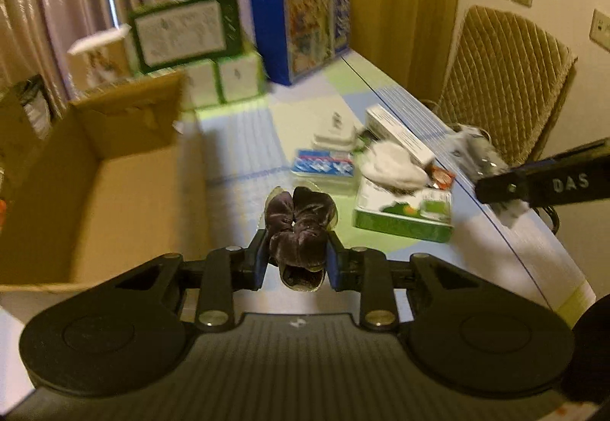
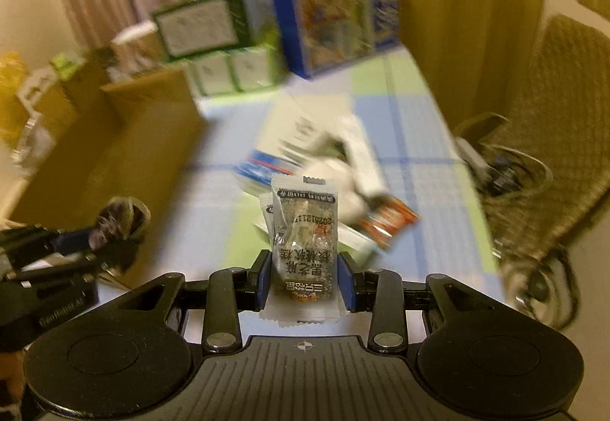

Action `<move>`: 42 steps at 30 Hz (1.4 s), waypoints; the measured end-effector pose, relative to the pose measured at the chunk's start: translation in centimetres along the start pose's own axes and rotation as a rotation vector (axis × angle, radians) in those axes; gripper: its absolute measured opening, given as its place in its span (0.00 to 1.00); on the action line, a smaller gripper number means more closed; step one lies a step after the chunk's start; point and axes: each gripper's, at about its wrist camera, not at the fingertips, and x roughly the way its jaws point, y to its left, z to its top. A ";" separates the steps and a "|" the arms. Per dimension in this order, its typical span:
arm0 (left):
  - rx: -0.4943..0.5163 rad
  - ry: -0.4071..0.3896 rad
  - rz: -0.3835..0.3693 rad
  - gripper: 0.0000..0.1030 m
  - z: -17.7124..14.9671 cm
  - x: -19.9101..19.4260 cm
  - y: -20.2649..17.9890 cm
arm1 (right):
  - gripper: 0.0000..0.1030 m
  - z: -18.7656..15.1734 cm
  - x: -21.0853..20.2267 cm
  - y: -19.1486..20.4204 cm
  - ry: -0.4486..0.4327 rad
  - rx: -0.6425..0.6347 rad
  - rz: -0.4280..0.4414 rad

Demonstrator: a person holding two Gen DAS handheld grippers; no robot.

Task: Organize objects
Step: 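Carry both items into the cardboard box and open both tools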

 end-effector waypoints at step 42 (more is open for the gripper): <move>-0.148 -0.056 0.170 0.67 -0.5 -3.0 22.6 | 0.61 9.2 12.7 20.4 0.072 -0.068 0.318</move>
